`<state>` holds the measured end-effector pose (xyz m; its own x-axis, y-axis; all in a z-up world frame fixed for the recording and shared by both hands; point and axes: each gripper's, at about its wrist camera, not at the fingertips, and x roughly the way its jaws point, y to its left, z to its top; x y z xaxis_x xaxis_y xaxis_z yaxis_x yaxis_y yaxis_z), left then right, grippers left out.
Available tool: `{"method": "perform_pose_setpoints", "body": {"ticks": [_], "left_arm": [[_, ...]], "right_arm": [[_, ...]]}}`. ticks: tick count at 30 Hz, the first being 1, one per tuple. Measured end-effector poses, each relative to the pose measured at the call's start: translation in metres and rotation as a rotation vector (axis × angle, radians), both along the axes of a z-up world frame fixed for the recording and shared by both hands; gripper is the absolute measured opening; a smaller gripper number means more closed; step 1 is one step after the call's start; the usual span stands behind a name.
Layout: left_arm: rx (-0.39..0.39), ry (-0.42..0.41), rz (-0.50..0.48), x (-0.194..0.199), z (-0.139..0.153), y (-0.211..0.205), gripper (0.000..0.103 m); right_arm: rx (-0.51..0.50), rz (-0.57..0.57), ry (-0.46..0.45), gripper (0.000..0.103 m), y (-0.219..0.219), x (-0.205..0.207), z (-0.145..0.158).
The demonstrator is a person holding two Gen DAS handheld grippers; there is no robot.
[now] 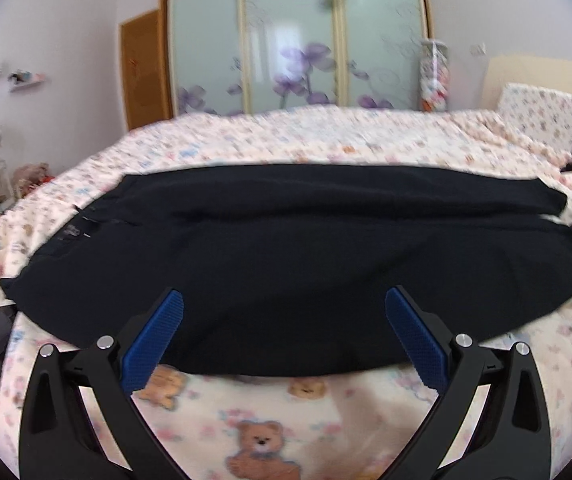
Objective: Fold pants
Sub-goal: 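Grasp the trouser leg hems with the right tool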
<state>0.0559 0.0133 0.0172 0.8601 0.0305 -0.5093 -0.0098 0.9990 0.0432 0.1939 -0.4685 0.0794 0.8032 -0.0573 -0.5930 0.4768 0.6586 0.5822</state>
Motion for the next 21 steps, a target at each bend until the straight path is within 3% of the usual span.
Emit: {"method": "perform_pose_setpoints", "body": {"ticks": [7,10,18,20,21], "left_arm": [[-0.050,0.044,-0.091,0.008,-0.009,0.000,0.101],[-0.080,0.069,-0.131,0.013,-0.012,0.001,0.101],[-0.127,0.100,-0.183,0.021,-0.017,0.001,0.101],[-0.134,0.108,-0.185,0.022,-0.019,0.001,0.101],[-0.138,0.110,-0.183,0.022,-0.019,0.002,0.101]], "right_arm": [[-0.103,0.033,0.000,0.065,-0.024,0.058,0.015],[-0.132,0.061,0.018,0.062,-0.025,0.087,0.014],[-0.247,0.066,0.162,0.050,-0.025,0.140,-0.004],[-0.262,0.077,0.202,0.037,-0.024,0.146,-0.014],[-0.272,0.076,0.217,0.025,-0.023,0.147,-0.018]]}}
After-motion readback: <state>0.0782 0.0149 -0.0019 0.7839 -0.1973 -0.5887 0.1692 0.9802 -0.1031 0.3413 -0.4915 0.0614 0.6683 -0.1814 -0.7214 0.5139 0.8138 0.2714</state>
